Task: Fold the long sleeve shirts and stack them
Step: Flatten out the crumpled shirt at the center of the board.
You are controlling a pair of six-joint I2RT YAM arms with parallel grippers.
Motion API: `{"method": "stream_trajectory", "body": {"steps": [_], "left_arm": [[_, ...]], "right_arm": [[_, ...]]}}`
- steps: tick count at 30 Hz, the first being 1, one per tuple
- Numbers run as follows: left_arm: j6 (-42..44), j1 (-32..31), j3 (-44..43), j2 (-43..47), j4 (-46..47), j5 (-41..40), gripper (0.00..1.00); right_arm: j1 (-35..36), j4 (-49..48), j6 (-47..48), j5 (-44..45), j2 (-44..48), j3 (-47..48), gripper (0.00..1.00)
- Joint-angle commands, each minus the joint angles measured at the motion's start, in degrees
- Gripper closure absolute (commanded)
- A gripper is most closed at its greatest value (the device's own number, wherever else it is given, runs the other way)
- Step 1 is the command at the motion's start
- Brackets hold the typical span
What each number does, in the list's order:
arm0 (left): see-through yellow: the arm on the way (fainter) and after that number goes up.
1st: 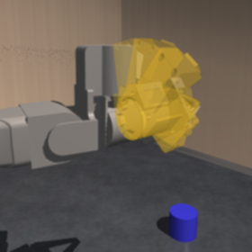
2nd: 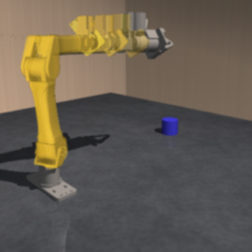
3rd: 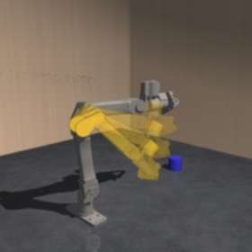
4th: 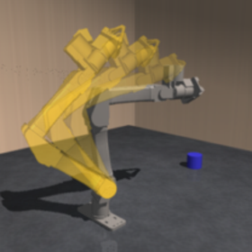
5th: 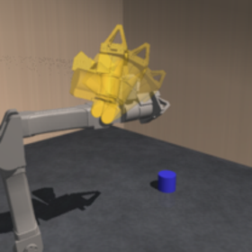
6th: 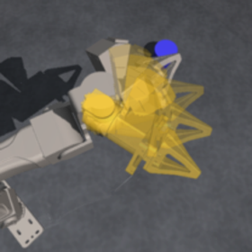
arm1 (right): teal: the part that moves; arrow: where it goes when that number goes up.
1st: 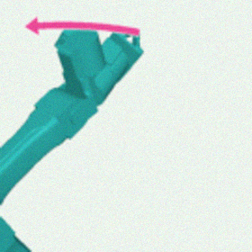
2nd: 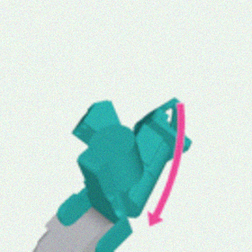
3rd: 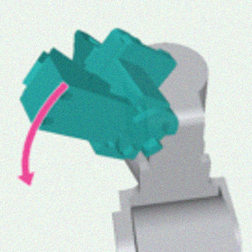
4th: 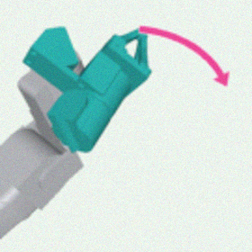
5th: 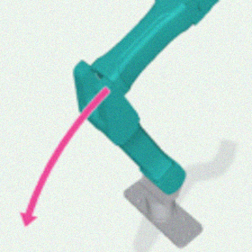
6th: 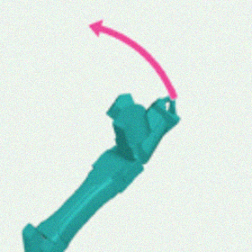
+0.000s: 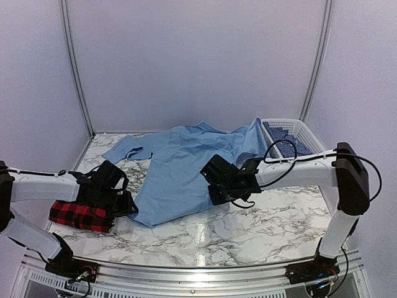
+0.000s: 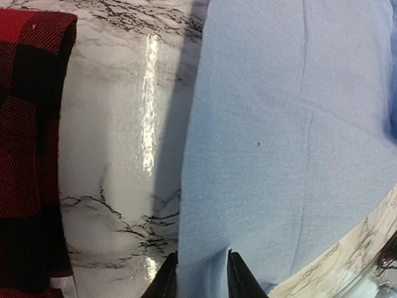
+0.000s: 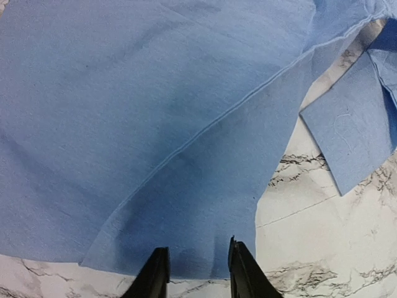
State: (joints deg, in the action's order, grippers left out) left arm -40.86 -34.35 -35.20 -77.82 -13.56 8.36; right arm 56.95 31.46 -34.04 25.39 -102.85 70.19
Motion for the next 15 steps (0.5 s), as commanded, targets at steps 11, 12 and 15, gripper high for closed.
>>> {"method": "stream_trajectory", "body": {"steps": [11, 12, 15], "left_arm": [[1.9, -0.6, -5.3, 0.7, 0.5, 1.9, 1.00], [2.2, -0.7, -5.6, 1.3, 0.1, 1.7, 1.00], [3.4, -0.8, -6.8, 2.8, -1.4, 1.0, 1.00]], "right_arm": [[1.6, -1.3, 0.1, 0.4, -4.4, 5.7, 0.24], [1.5, -1.5, 0.1, 0.4, -5.0, 5.5, 0.24], [0.9, -1.9, 0.4, -0.5, -5.9, 5.3, 0.31]]}}
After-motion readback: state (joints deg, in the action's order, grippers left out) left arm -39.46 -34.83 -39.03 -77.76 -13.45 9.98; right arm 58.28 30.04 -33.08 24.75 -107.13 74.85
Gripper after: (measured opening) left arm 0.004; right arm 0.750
